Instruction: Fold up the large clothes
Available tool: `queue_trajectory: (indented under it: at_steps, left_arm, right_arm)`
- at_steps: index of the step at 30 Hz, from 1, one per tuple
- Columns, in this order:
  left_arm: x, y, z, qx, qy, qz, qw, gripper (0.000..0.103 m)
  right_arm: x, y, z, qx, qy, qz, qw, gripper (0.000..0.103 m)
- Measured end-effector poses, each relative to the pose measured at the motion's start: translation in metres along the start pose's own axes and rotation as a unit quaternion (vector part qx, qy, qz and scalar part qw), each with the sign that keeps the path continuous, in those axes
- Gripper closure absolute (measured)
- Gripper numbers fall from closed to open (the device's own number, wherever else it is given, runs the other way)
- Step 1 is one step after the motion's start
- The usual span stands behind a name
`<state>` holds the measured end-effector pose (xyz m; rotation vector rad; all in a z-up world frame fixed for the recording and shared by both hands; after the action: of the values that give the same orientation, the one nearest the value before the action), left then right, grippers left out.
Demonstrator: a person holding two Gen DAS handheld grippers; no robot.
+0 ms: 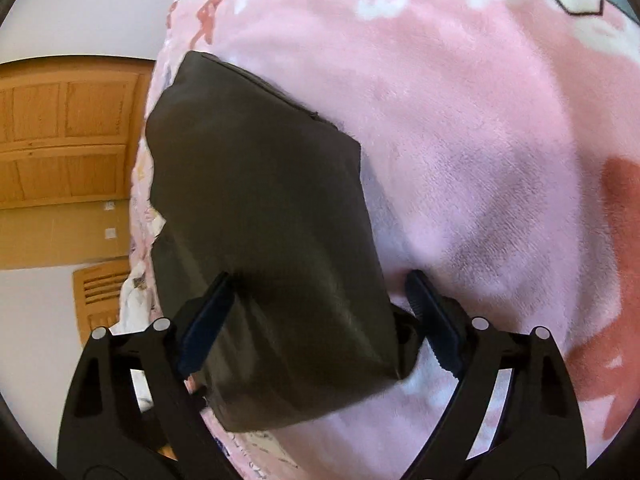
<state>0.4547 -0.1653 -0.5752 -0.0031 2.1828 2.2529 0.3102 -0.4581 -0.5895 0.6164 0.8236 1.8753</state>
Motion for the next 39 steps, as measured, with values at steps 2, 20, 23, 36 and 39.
queue_trajectory:
  at_steps: [2, 20, 23, 36, 39]
  left_arm:
    - [-0.001, -0.021, 0.002, 0.007, 0.009, 0.006, 0.9999, 0.075]
    - [0.012, -0.033, 0.065, 0.132, 0.056, 0.059, 0.9879, 0.092]
    - [0.000, -0.036, 0.076, 0.148, 0.089, 0.062, 0.9830, 0.094]
    - [-0.042, -0.013, 0.125, 0.246, 0.083, 0.025, 0.9653, 0.095]
    - [-0.054, 0.013, 0.173, 0.213, 0.102, -0.032, 0.9711, 0.095]
  right_arm:
    - [-0.001, -0.006, -0.006, 0.014, -0.004, -0.003, 1.000, 0.030]
    - [0.027, 0.012, 0.113, 0.091, 0.210, -0.055, 0.972, 0.093]
    - [0.039, 0.009, 0.147, 0.092, 0.255, -0.049, 0.961, 0.093]
    - [0.146, -0.027, 0.298, 0.076, 0.526, -0.012, 0.847, 0.094]
    - [0.172, -0.038, 0.316, 0.072, 0.567, -0.002, 0.820, 0.094]
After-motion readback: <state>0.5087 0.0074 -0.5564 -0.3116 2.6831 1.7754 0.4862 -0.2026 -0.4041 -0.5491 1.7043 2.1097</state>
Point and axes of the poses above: each gripper's, at about its wrist camera, not at the fingertips, and y roughly against the way its jaws point, z to its left, x to its underside, the point moved 5 cm from there along -y, roughly the way its jaws point, and after that the axes turned 1 degree about -z, right-handed, at the moved point
